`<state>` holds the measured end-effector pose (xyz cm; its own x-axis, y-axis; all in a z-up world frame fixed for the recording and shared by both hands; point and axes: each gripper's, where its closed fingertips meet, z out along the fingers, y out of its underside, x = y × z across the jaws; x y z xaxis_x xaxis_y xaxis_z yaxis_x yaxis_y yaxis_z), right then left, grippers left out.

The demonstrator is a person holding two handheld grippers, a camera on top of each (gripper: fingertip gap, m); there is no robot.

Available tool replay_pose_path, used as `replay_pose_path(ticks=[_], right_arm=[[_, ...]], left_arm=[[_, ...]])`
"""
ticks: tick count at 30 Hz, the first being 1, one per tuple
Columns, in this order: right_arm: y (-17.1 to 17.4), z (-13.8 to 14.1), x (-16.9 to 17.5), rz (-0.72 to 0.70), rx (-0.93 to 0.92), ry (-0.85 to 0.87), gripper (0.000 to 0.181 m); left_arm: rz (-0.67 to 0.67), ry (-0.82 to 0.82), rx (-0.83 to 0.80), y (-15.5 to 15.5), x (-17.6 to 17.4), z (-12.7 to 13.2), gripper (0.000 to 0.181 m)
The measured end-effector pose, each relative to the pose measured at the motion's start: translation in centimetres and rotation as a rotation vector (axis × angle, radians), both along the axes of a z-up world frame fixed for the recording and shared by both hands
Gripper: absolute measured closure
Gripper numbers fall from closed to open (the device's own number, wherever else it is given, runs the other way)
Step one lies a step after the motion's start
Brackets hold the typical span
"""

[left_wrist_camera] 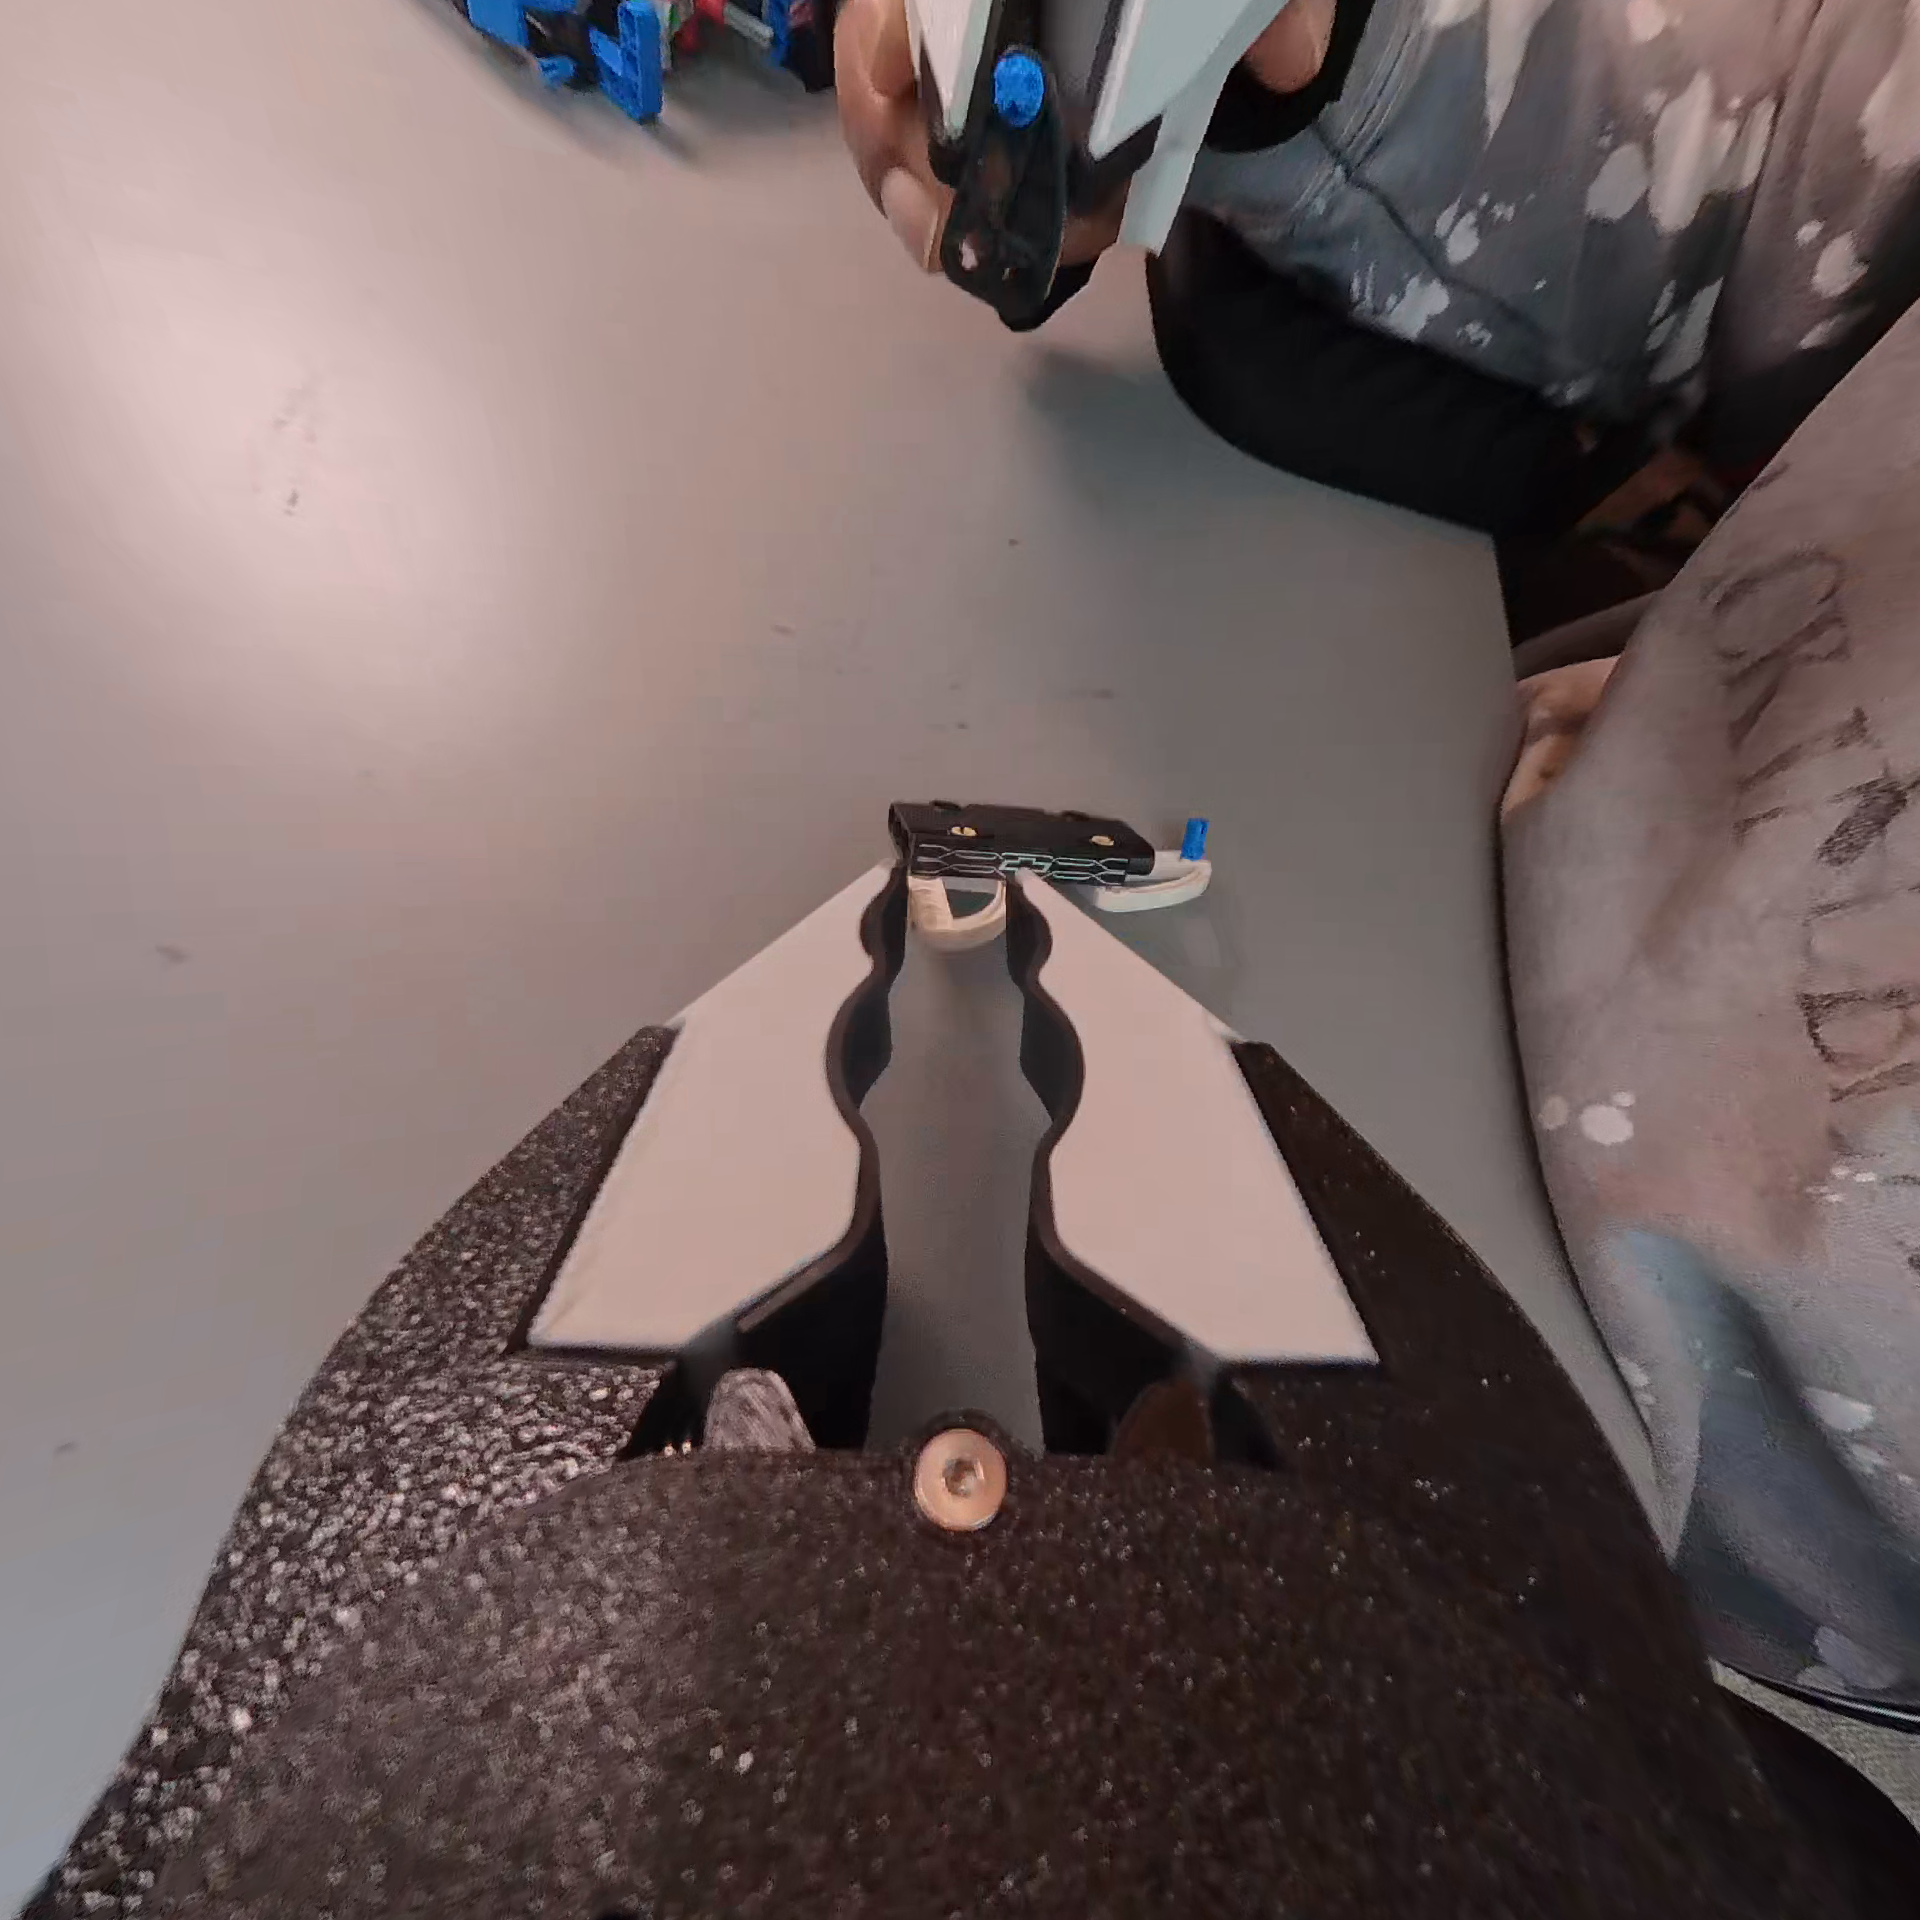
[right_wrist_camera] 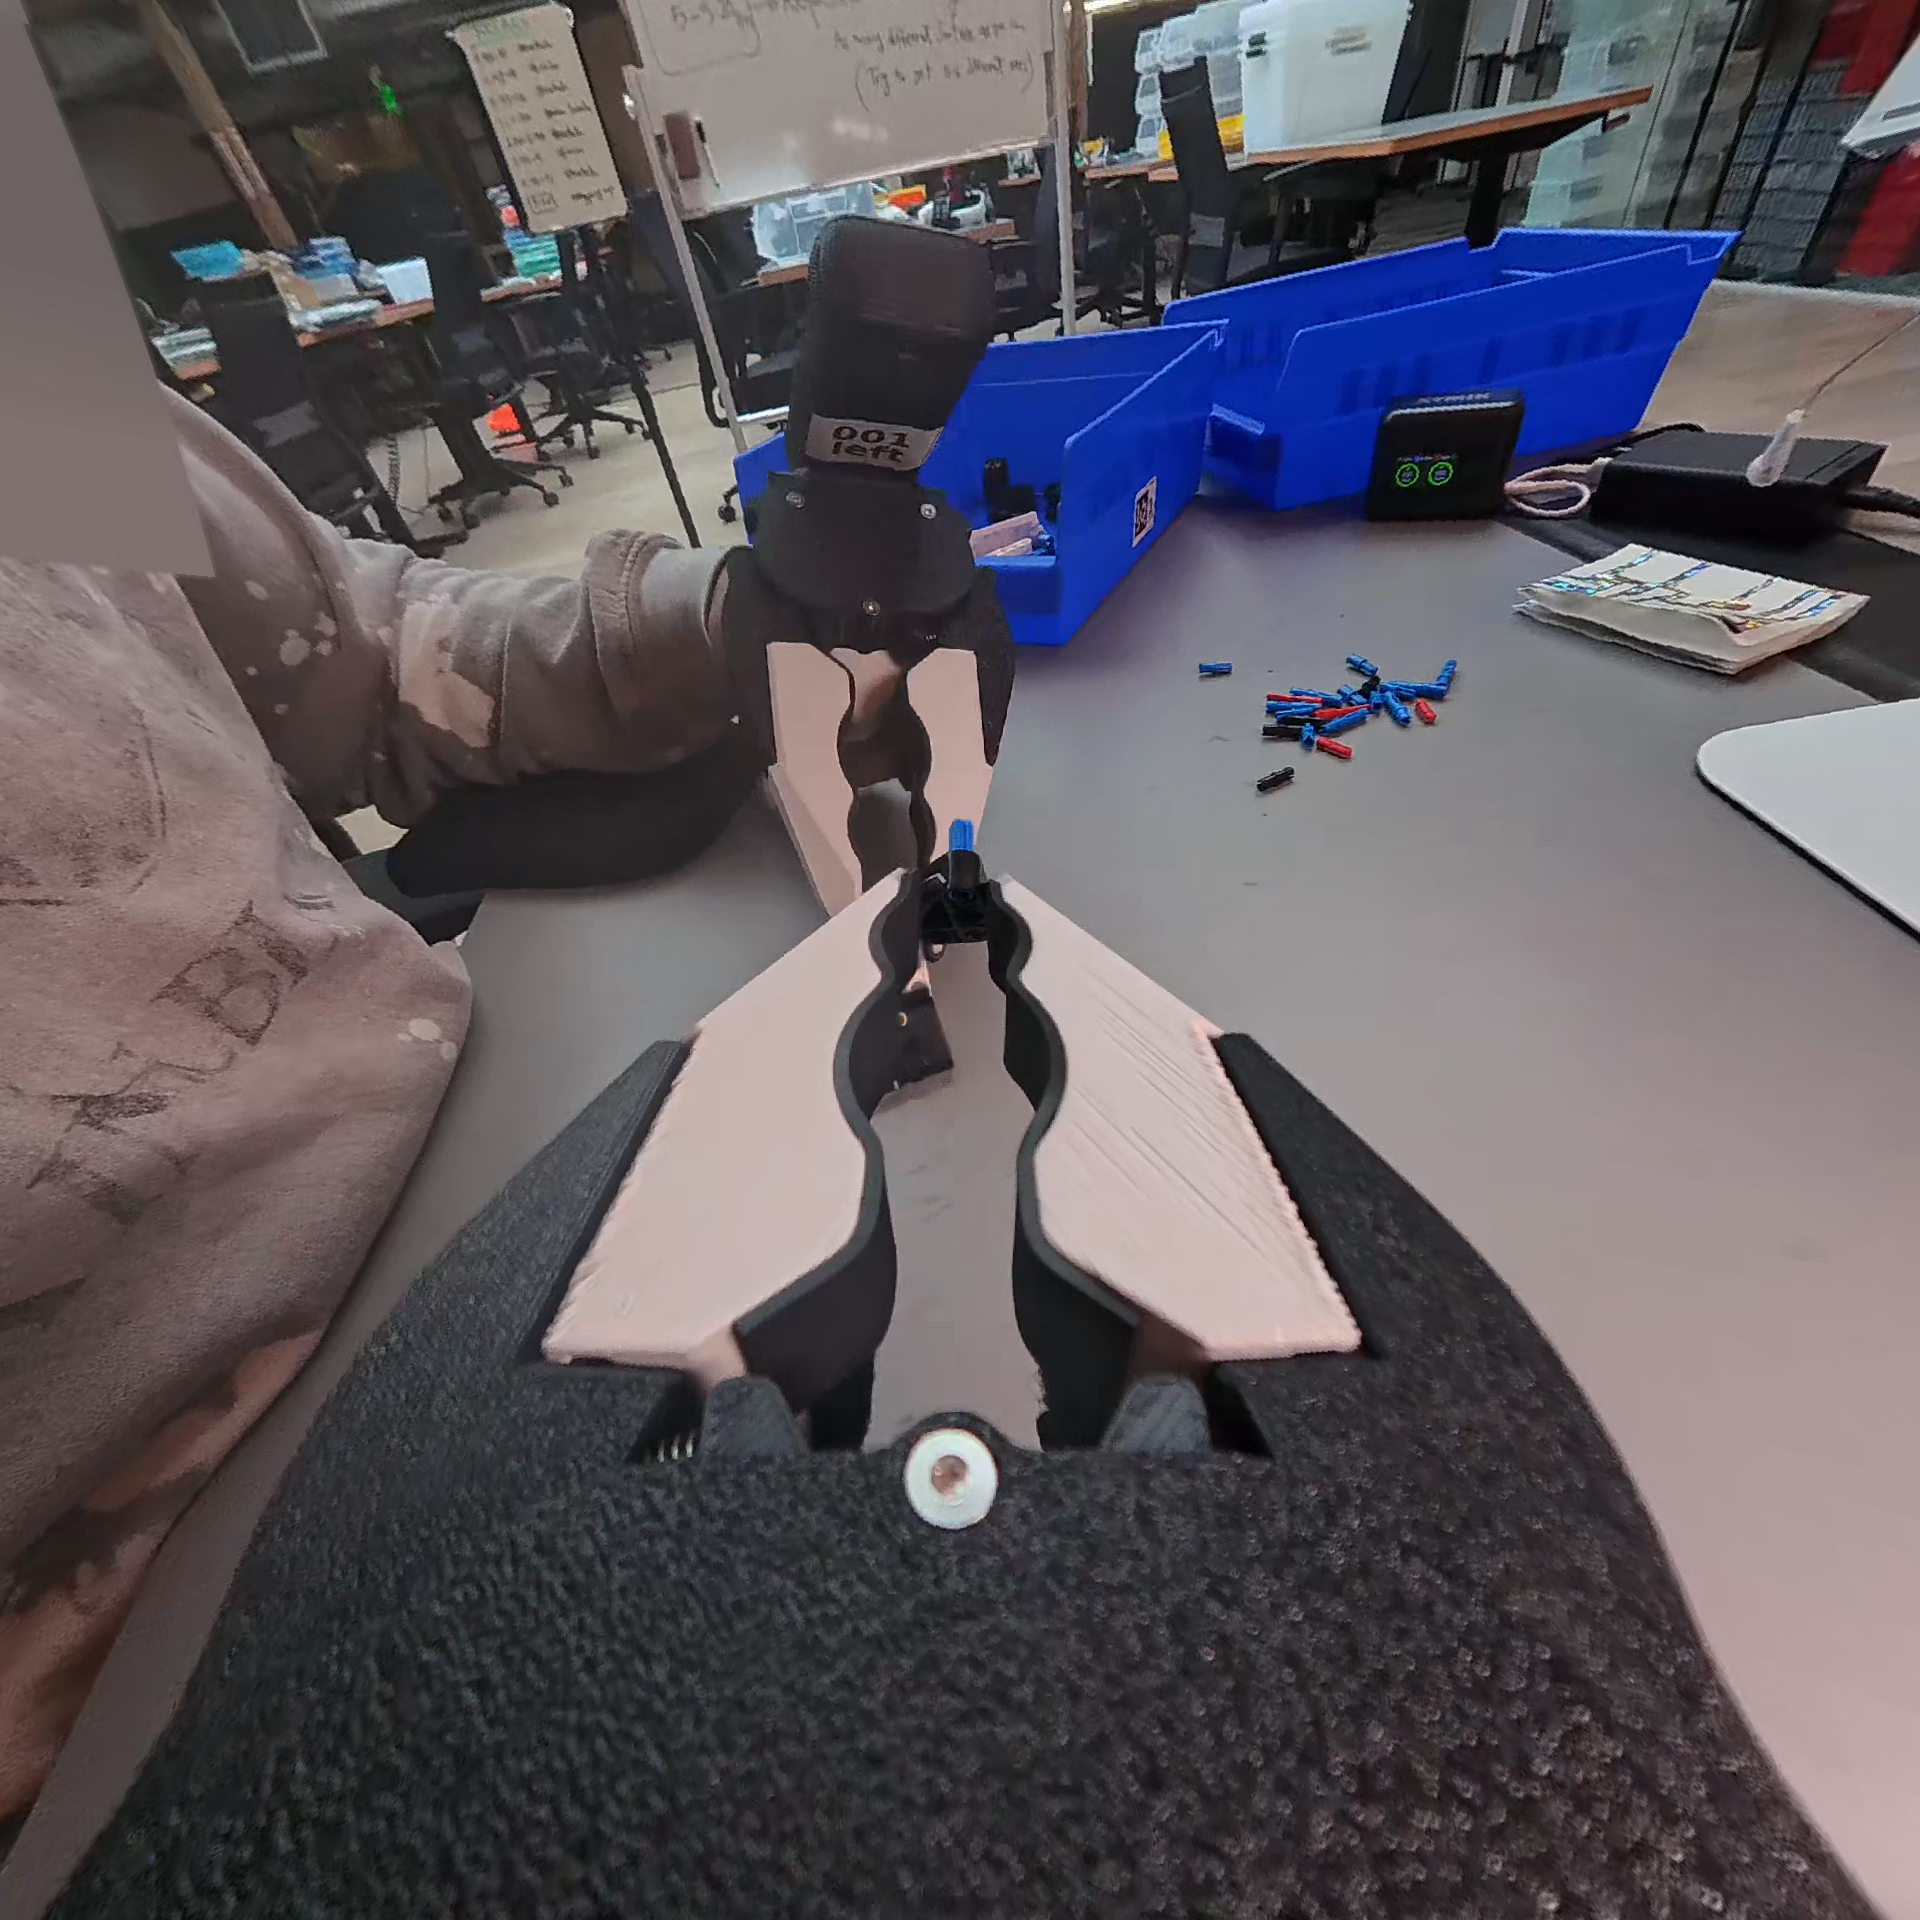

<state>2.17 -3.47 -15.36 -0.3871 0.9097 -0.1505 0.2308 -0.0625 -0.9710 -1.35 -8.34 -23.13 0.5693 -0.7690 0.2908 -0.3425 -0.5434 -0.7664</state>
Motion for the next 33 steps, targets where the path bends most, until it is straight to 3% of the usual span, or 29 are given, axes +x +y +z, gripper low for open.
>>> replay_pose_path(ticks=[3,6,9,17,24,30,33], right_arm=[[-0.5,-0.3,-0.2,0.010,0.016,-0.009,0.170],[-1.0,-0.8,-0.5,0.013,0.051,-0.021,0.170],[-1.6,-1.7,-1.0,0.009,0.126,-0.043,0.170],[-3.7,-2.8,-1.4,0.048,0.230,-0.068,0.170],[-4.1,-2.6,-1.4,0.057,0.252,-0.060,0.170],[-3.9,-0.2,-1.5,0.034,0.168,0.043,0.166],[-4.2,1.0,-1.5,0.023,0.141,0.094,0.169]], left_arm=[[0.045,-0.002,0.011,0.6,-0.7,0.3,0.155],[0.124,-0.160,0.089,2.1,-0.6,3.4,0.155],[0.119,-0.284,0.143,2.2,0.9,5.8,0.159],[0.052,-0.217,0.206,1.5,3.1,5.7,0.179],[0.044,-0.208,0.229,1.2,3.1,6.0,0.179],[0.076,-0.418,0.274,1.2,2.9,9.2,0.180],[0.072,-0.404,0.287,1.3,3.2,9.3,0.180]])
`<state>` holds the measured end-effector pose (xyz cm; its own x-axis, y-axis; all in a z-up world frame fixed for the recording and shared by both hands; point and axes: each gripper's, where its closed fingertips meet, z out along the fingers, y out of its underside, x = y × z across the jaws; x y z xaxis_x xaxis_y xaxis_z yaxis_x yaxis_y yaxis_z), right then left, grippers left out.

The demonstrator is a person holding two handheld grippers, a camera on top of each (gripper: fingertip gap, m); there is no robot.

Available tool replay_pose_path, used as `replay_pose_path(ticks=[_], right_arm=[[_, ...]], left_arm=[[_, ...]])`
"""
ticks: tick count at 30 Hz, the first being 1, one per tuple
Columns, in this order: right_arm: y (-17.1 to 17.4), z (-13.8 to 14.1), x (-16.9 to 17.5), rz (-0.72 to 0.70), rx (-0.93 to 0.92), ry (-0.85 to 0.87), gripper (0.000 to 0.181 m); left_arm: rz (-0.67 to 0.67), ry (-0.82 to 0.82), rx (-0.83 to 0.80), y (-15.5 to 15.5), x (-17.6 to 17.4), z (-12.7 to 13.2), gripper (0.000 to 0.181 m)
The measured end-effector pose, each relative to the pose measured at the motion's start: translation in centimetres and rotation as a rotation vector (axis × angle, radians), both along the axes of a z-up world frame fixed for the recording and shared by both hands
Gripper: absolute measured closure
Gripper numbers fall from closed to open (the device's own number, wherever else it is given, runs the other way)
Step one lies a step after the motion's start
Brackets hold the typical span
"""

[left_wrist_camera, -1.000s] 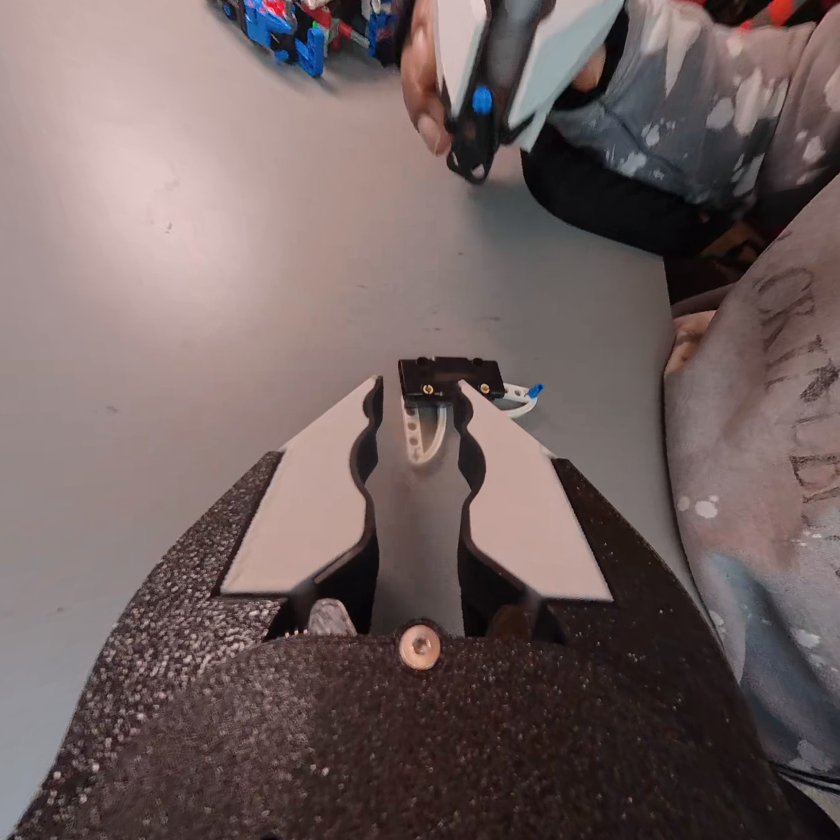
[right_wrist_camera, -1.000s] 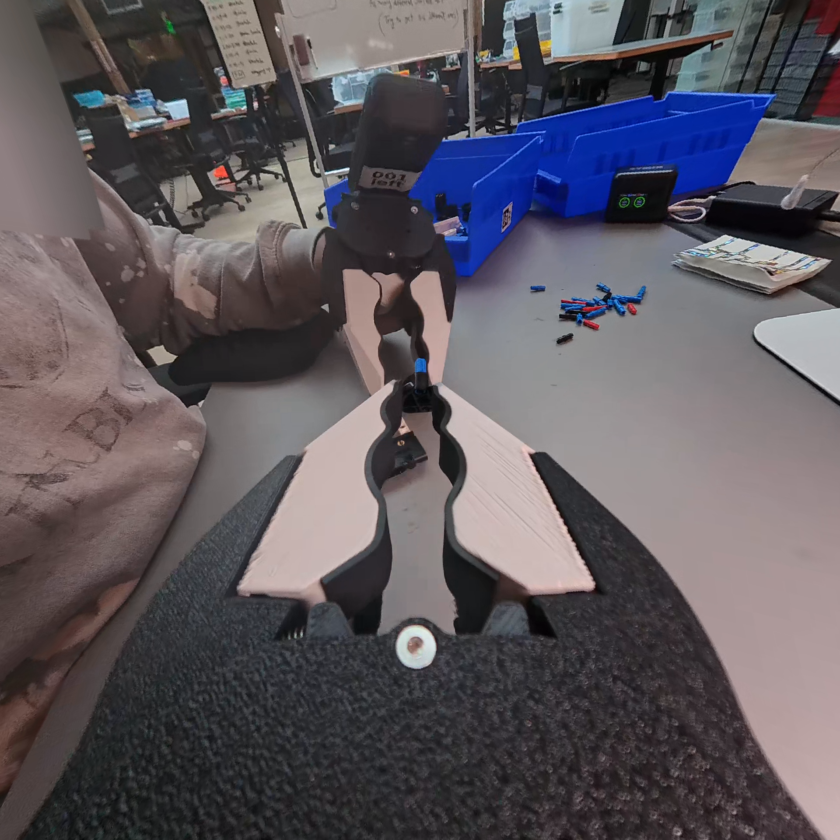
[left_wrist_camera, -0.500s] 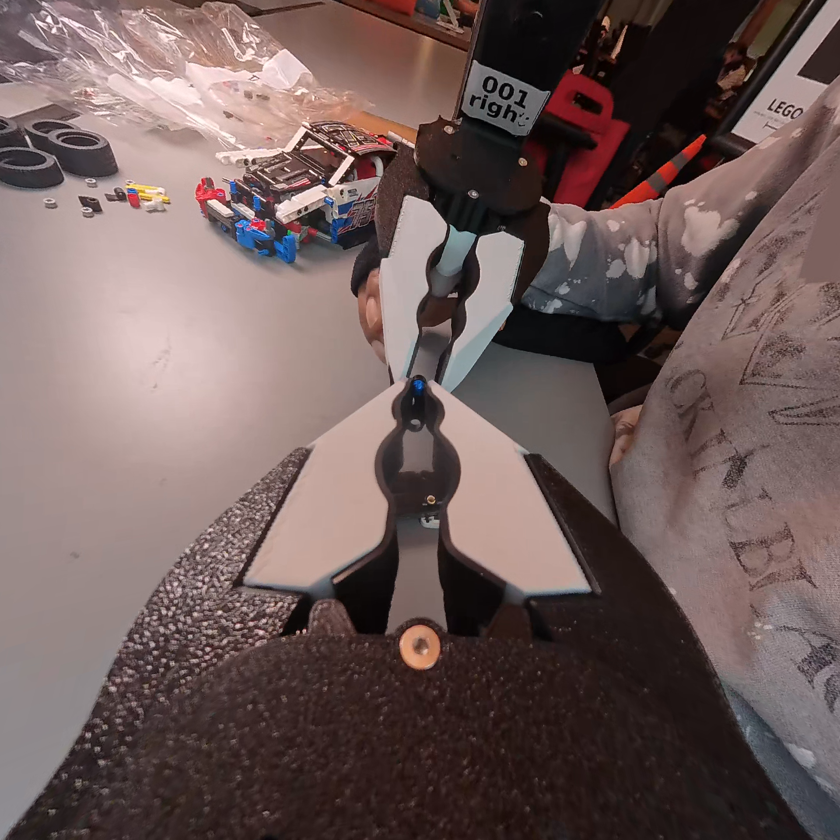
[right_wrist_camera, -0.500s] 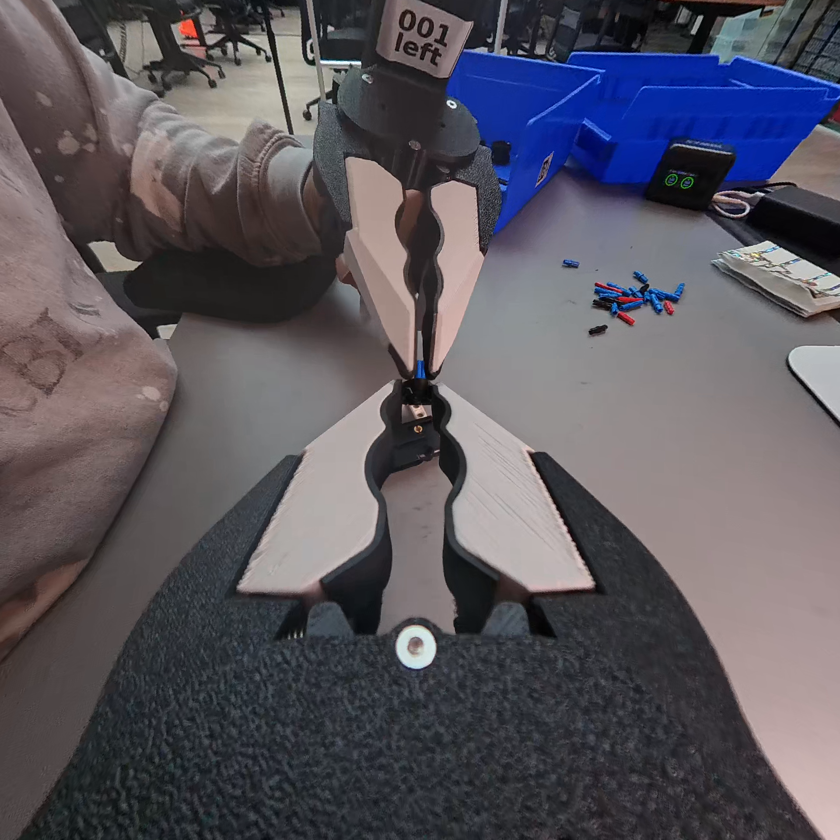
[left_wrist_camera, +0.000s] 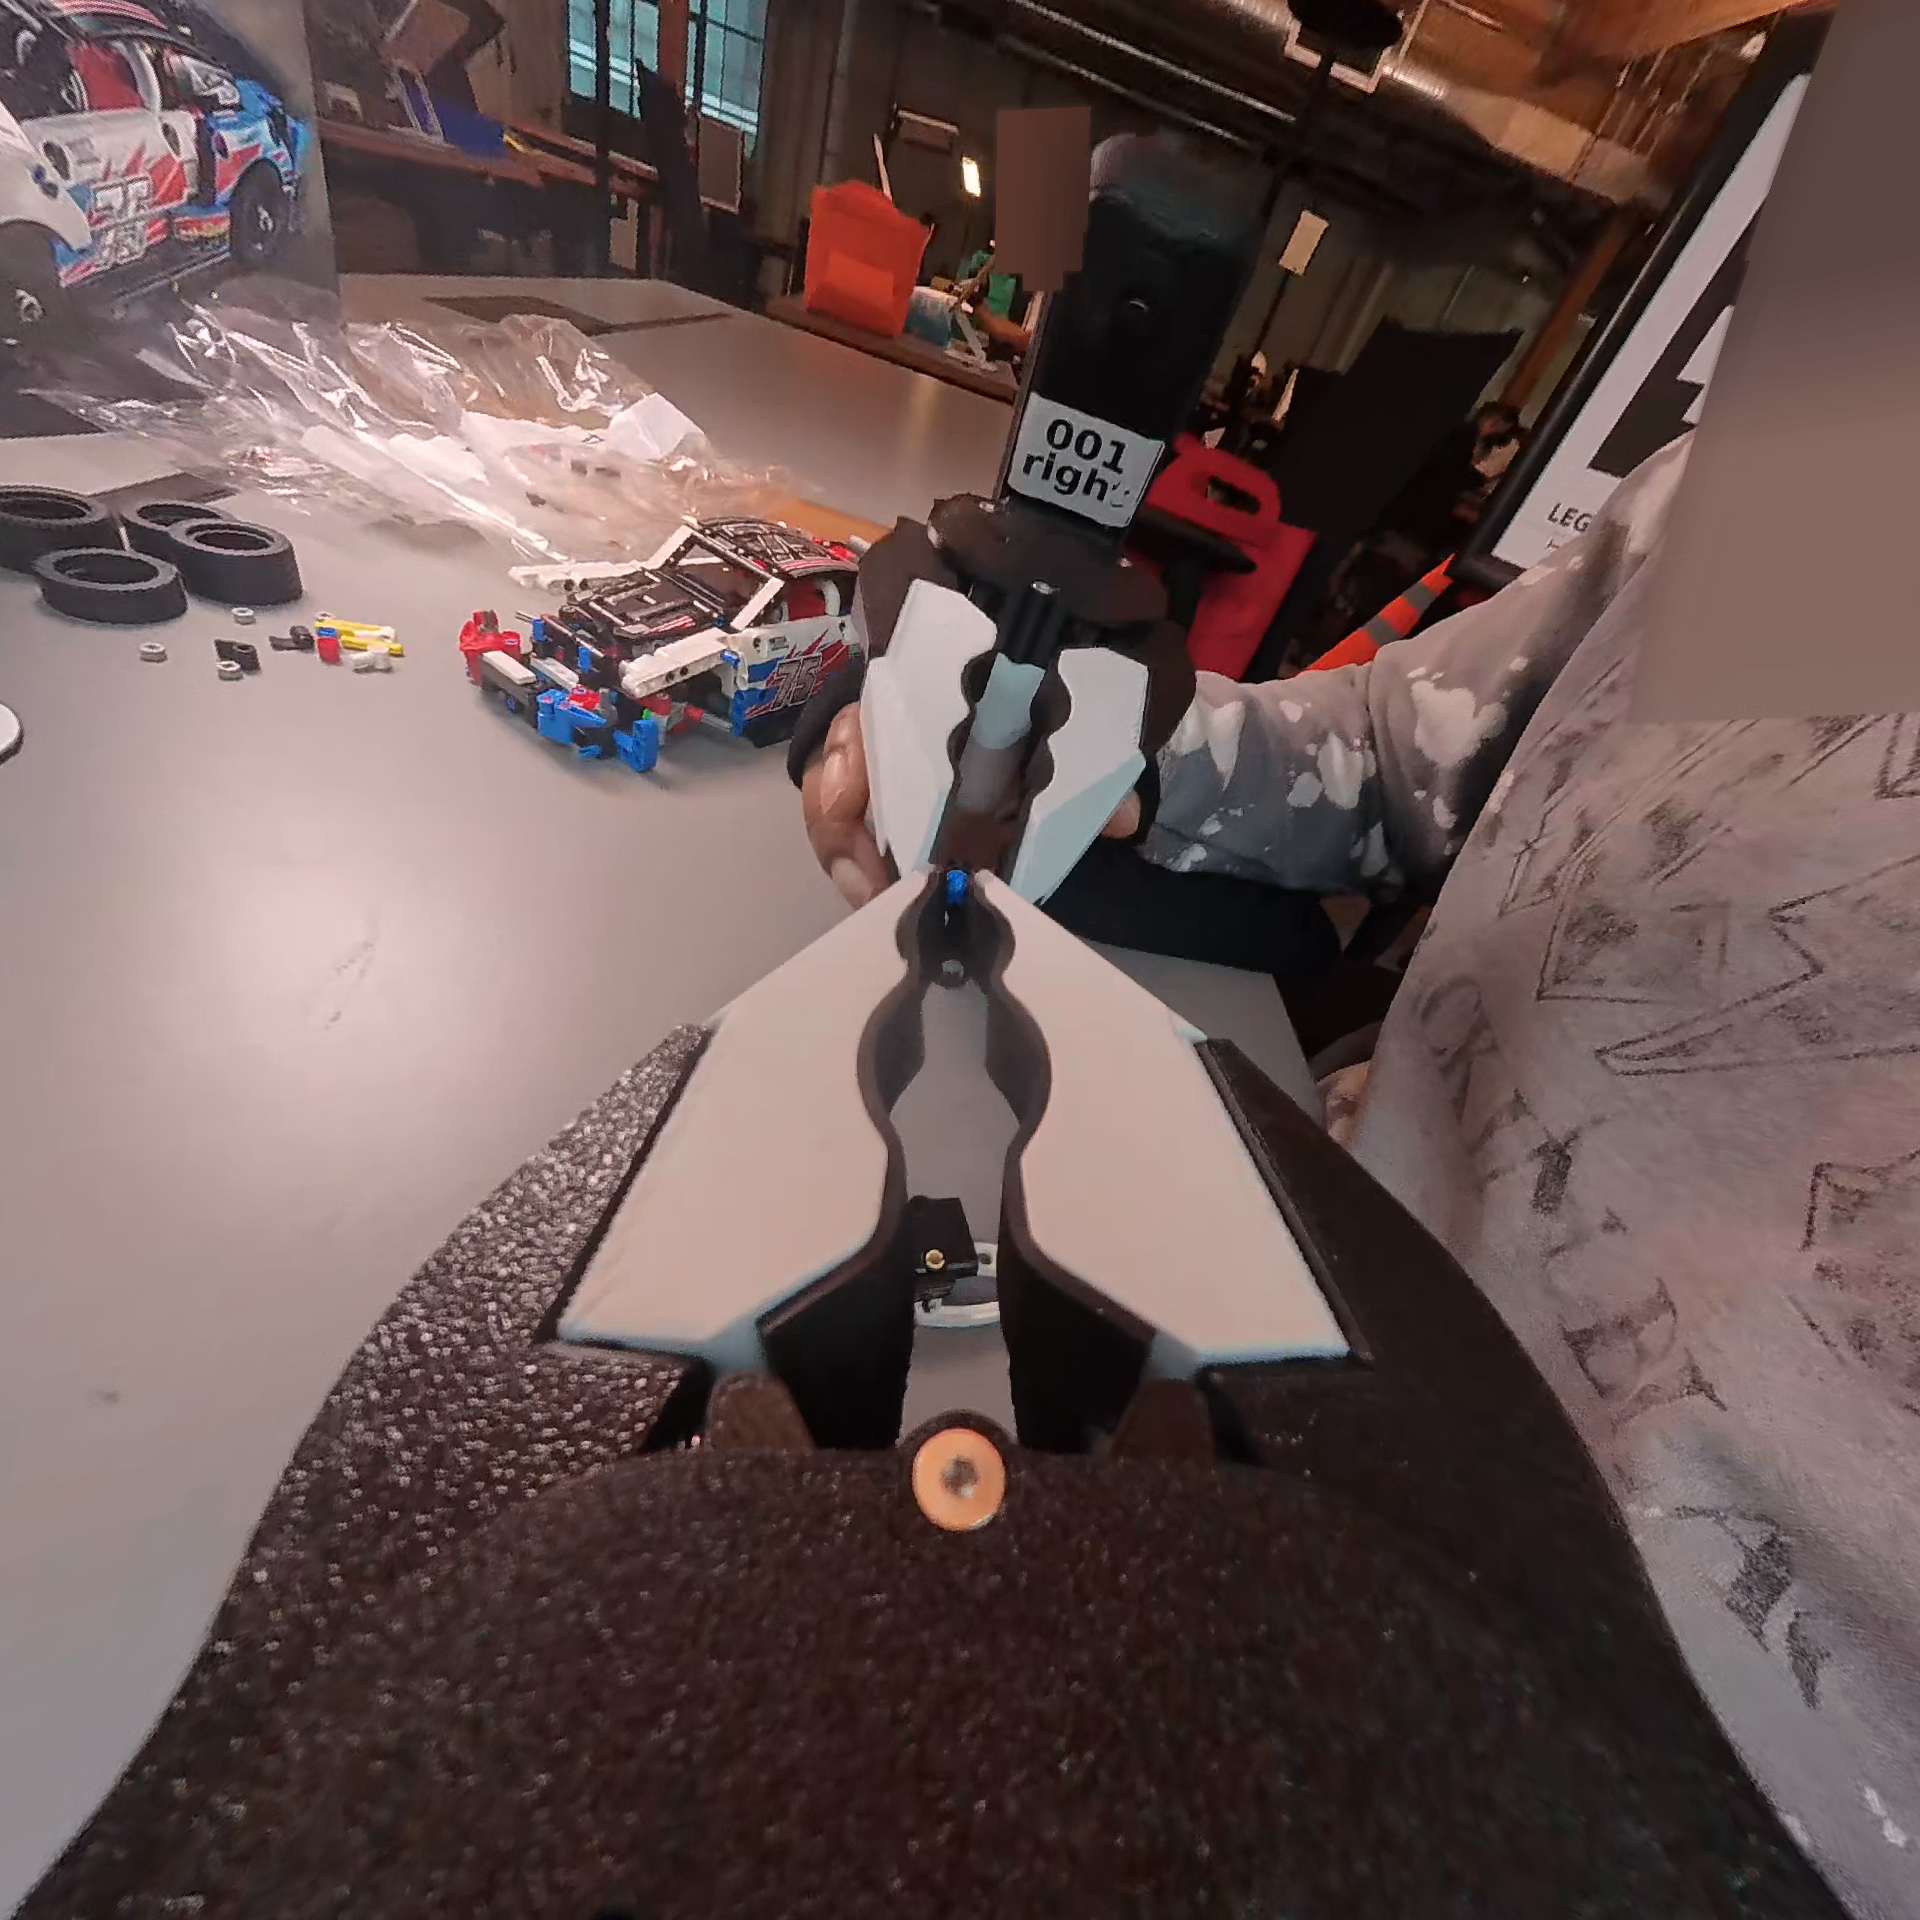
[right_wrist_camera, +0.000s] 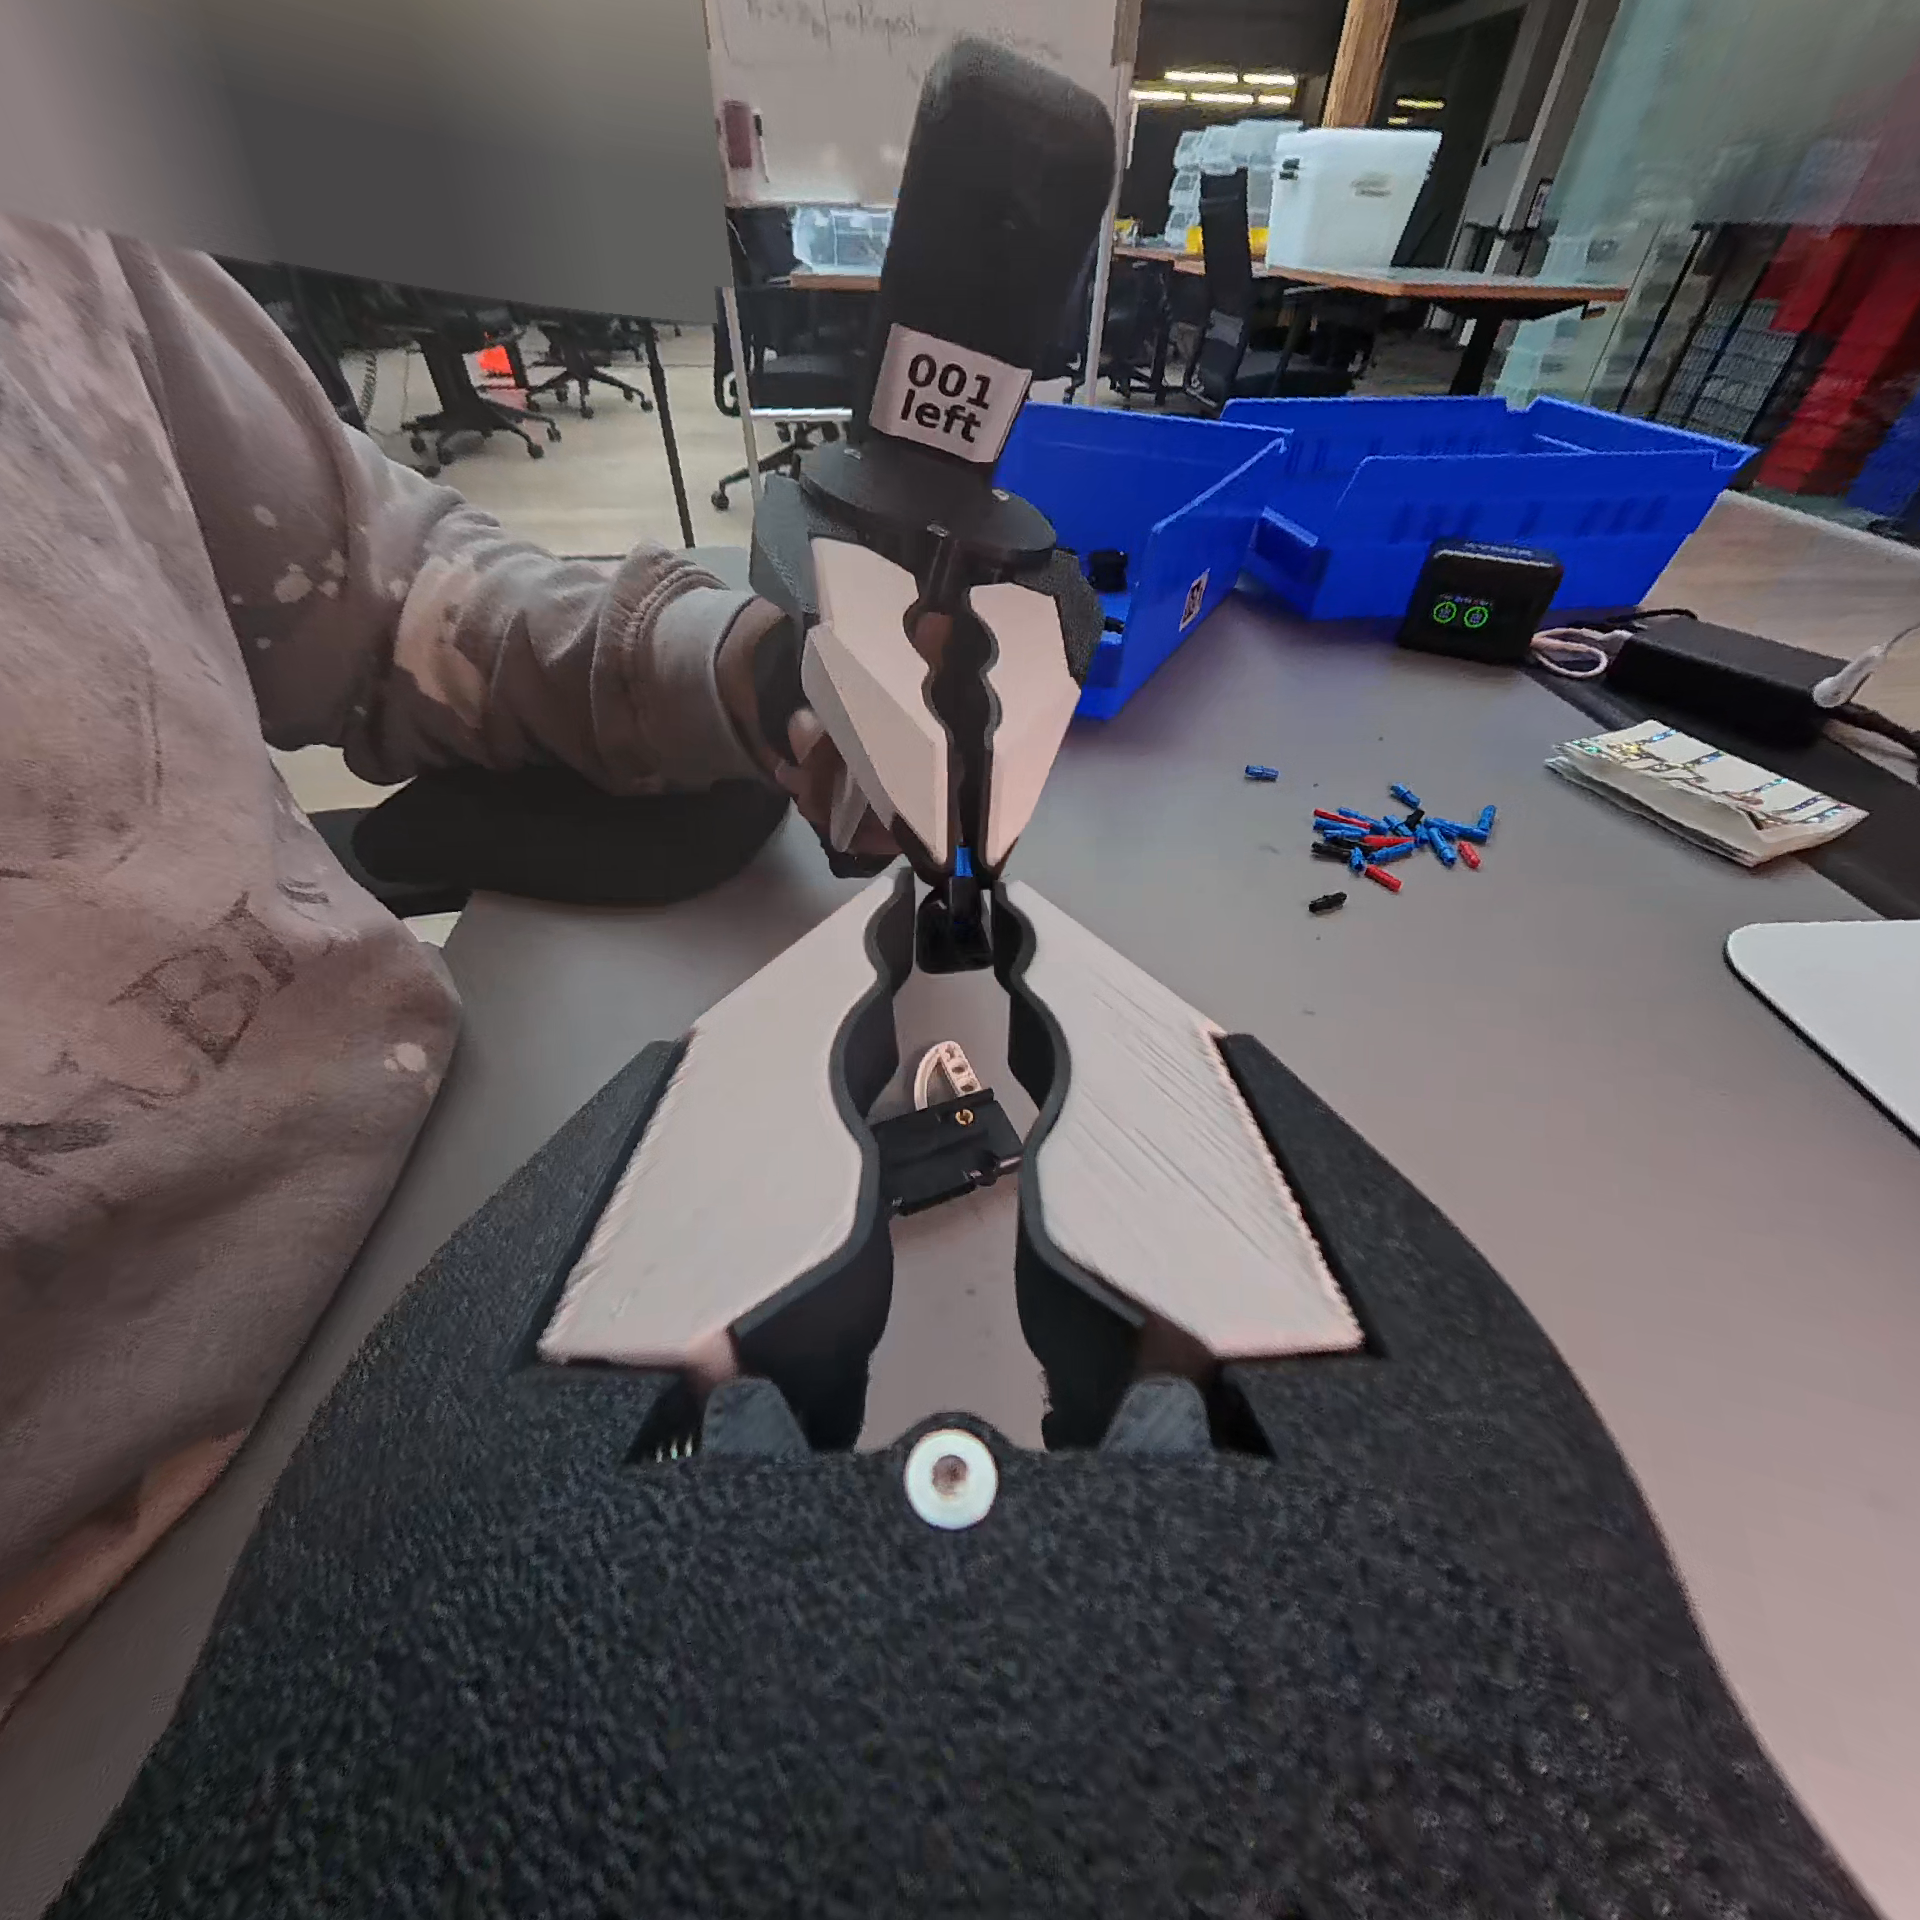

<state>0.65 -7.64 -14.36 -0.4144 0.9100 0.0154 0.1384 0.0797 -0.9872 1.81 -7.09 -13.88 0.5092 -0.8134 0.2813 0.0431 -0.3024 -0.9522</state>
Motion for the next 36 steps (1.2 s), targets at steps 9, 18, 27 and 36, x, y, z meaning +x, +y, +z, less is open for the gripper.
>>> replay_pose_path(ticks=[9,18,27,36], right_arm=[[-0.1,1.8,0.7,0.032,-0.044,0.024,0.172],[4.1,2.8,2.4,-0.057,-0.085,0.063,0.173],[3.2,0.2,1.1,-0.057,-0.069,-0.025,0.172],[3.4,-0.9,1.0,-0.064,-0.052,-0.070,0.171]], left_arm=[[-0.001,-0.047,0.040,-0.3,0.4,1.7,0.181],[0.152,-0.056,0.075,0.4,-5.5,3.3,0.181],[0.524,0.227,0.132,0.2,-15.5,6.2,0.179],[0.825,0.464,-0.103,-4.5,-27.2,4.6,0.179]])
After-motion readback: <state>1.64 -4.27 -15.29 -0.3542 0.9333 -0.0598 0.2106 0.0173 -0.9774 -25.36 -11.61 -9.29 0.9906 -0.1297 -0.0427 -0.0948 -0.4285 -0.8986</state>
